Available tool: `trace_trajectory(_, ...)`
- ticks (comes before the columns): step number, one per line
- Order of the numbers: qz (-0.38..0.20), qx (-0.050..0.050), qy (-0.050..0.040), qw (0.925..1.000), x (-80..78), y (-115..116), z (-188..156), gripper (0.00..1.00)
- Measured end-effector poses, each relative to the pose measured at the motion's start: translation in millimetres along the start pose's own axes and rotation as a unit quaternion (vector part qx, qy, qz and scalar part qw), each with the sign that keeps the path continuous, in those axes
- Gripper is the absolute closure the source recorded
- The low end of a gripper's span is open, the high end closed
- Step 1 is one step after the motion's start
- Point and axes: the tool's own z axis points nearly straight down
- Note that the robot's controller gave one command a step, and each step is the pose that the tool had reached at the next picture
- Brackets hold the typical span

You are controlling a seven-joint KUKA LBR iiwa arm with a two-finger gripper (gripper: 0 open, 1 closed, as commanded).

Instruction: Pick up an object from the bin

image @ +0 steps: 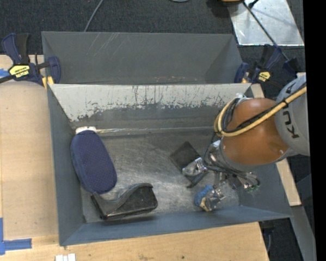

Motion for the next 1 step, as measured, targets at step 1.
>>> trace_trajectory(1, 0.001, -0.002, 0.0064, 1.0, 3.6, -0.3, 0.2, 1.0)
